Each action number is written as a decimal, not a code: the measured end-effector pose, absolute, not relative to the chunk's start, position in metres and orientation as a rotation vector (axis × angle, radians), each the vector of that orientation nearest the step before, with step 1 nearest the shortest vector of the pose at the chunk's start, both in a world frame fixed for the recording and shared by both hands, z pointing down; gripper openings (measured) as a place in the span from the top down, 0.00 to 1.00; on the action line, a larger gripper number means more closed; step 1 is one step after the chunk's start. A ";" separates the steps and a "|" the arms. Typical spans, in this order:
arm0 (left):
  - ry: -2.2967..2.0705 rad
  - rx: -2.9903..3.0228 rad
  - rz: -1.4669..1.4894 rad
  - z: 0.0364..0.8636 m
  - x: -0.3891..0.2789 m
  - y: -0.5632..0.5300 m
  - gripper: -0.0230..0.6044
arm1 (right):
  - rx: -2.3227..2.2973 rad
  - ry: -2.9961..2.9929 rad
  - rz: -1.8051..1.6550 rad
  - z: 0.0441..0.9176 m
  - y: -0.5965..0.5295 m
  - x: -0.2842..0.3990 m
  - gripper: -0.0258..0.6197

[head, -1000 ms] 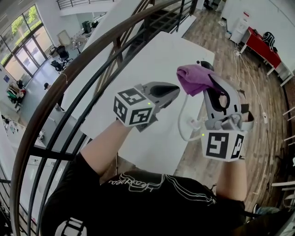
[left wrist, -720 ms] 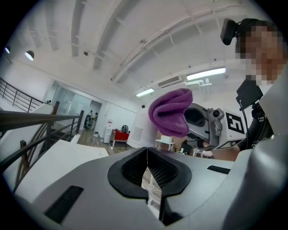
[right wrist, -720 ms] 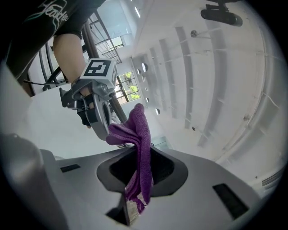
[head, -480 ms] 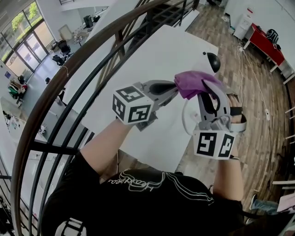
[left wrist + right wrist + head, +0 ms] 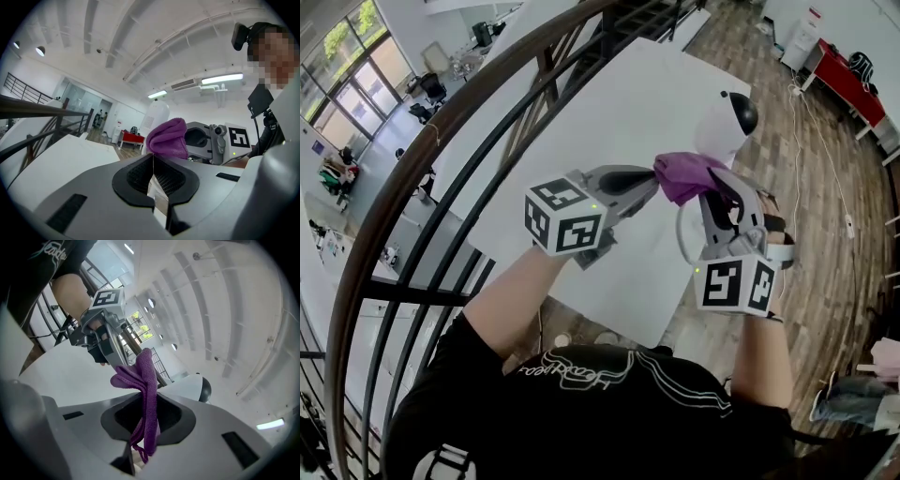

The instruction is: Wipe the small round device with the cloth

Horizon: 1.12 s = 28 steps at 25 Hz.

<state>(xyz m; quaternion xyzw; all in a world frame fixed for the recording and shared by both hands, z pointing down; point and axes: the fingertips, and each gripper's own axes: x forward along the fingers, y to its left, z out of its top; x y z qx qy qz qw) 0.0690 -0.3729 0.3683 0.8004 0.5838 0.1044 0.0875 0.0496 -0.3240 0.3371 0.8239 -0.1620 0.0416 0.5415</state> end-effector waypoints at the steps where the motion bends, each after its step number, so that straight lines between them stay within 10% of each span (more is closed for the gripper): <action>1: 1.733 2.384 0.309 0.368 0.068 -0.374 0.95 | 1.988 -0.402 0.098 0.335 -0.324 0.048 0.86; 28: 1.594 2.445 0.077 0.274 -0.202 -0.320 0.95 | 2.862 -1.091 0.042 0.282 -0.222 -0.208 0.86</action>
